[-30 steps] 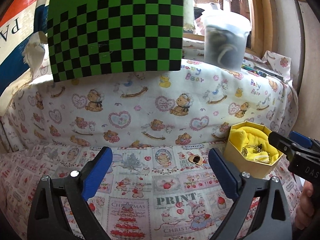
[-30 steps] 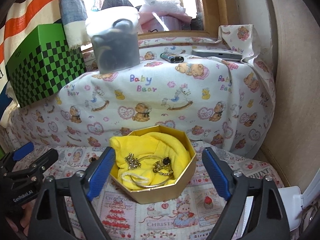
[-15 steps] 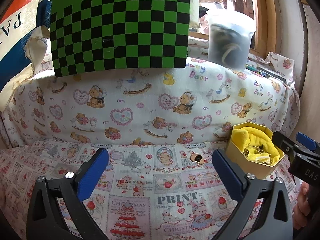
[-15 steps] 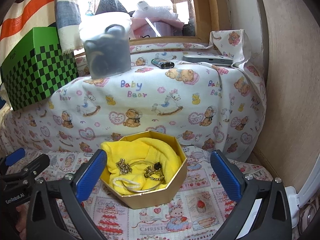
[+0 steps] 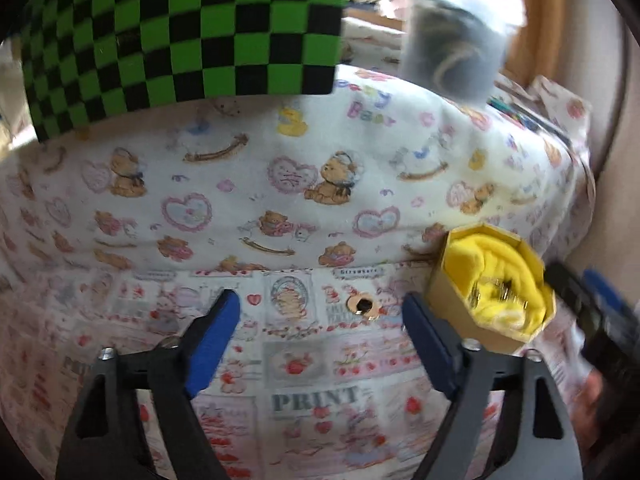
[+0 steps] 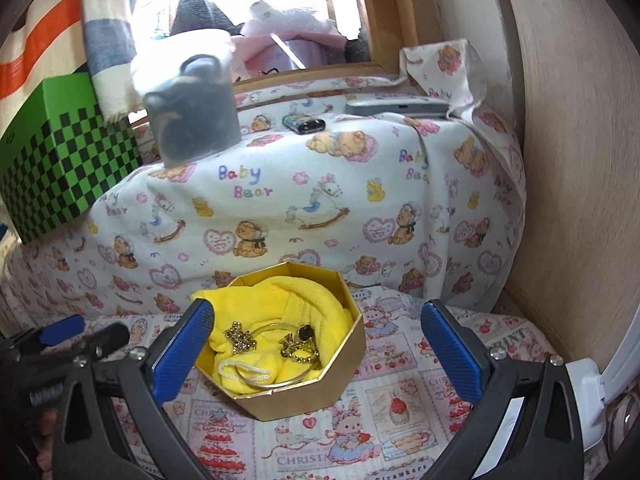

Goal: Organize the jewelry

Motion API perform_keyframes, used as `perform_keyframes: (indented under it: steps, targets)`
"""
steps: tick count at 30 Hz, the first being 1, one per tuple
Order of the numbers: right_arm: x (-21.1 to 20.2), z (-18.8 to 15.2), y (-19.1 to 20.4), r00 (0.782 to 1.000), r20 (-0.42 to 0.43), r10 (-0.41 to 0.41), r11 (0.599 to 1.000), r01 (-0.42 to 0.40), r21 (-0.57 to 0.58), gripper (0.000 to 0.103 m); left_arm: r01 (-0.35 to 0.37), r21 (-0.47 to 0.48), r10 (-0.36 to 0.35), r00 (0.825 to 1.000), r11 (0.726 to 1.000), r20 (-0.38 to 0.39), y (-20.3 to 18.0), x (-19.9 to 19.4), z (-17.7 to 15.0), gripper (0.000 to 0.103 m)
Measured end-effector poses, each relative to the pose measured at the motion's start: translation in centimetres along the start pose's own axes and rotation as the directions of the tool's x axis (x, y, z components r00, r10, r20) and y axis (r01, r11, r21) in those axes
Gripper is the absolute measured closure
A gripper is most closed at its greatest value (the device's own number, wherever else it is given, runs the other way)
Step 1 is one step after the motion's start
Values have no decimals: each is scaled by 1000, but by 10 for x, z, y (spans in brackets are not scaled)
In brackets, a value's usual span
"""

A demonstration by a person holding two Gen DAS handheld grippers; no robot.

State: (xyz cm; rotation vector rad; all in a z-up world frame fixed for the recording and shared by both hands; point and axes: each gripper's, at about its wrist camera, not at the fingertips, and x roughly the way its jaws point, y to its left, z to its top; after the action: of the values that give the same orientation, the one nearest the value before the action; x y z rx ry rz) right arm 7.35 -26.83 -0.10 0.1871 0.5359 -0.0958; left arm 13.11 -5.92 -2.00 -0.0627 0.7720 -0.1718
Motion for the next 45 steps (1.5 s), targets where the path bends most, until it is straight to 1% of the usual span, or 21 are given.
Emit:
perform_keyframes:
  steps: [1, 3, 4, 6, 7, 9, 11, 12, 14, 15, 17, 19, 22, 24, 29, 32, 35, 40, 42, 45]
  targets:
    - [0, 0, -1, 1000, -1, -2, 1000, 2, 6, 0, 8, -4, -8, 1000, 1000, -19, -2, 3, 5, 34]
    - [1, 0, -3, 1000, 1, -14, 1000, 14, 10, 0, 13, 32, -11, 999, 999, -50, -10, 11, 12, 39]
    - [1, 0, -3, 1000, 3, -24, 1000, 24, 10, 0, 0, 57, 4, 998, 998, -55, -16, 13, 13, 44]
    - [2, 0, -4, 999, 8, -39, 999, 39, 8, 0, -30, 103, 38, 997, 994, -73, -27, 21, 14, 46]
    - [2, 0, -5, 999, 8, -39, 999, 39, 10, 0, -32, 110, 42, 996, 993, -82, -30, 25, 14, 47]
    - [2, 1, -6, 999, 5, -39, 999, 39, 15, 0, -30, 106, 41, 994, 994, -106, -34, 34, 12, 53]
    - [2, 0, -6, 999, 5, -42, 999, 42, 18, 0, -21, 99, 34, 990, 995, -135, -37, 42, 11, 61]
    - [1, 0, -6, 999, 7, -45, 999, 45, 17, 0, -14, 95, 28, 989, 995, -147, -37, 45, 10, 63]
    - [1, 0, -6, 999, 9, -48, 999, 48, 12, 0, -19, 99, 34, 987, 995, -155, -39, 49, 9, 71]
    - [2, 0, -5, 999, 10, -51, 999, 51, 8, 0, -23, 108, 39, 987, 994, -156, -40, 51, 9, 73]
    - [2, 0, -4, 999, 9, -53, 999, 53, 3, 0, -27, 123, 47, 986, 992, -163, -44, 55, 9, 87]
    - [2, 0, -3, 999, 9, -53, 999, 53, -1, 0, -22, 123, 42, 985, 992, -167, -47, 58, 8, 94]
    - [0, 0, -3, 998, 15, -60, 998, 60, -2, 0, -40, 127, 59, 987, 991, -149, -46, 54, 7, 94]
    - [-1, 0, -4, 998, 17, -54, 999, 54, 2, 0, -33, 138, 52, 990, 990, -135, -41, 42, 5, 94]
    - [-1, 0, -3, 998, 17, -53, 999, 53, -8, 0, -49, 166, 64, 994, 985, -88, -21, 2, -13, 94]
    - [-5, 0, -2, 998, 29, -61, 998, 61, -11, 0, -31, 158, 42, 997, 987, -66, -6, -18, -23, 94]
    - [-12, -1, 4, 997, 52, -57, 998, 58, -23, 0, -33, 142, 41, 998, 989, -51, 11, -32, -33, 94]
    - [-13, -2, 12, 996, 54, -69, 995, 73, -72, 0, -37, 100, 41, 998, 994, -43, 40, -38, -42, 94]
    - [-20, -2, 15, 995, 58, -79, 993, 84, -79, 0, -41, 80, 44, 998, 996, -33, 49, -40, -45, 94]
    - [-30, 1, 22, 997, 56, -60, 993, 66, -98, 0, -27, 62, 30, 999, 998, -41, 52, -36, -44, 94]
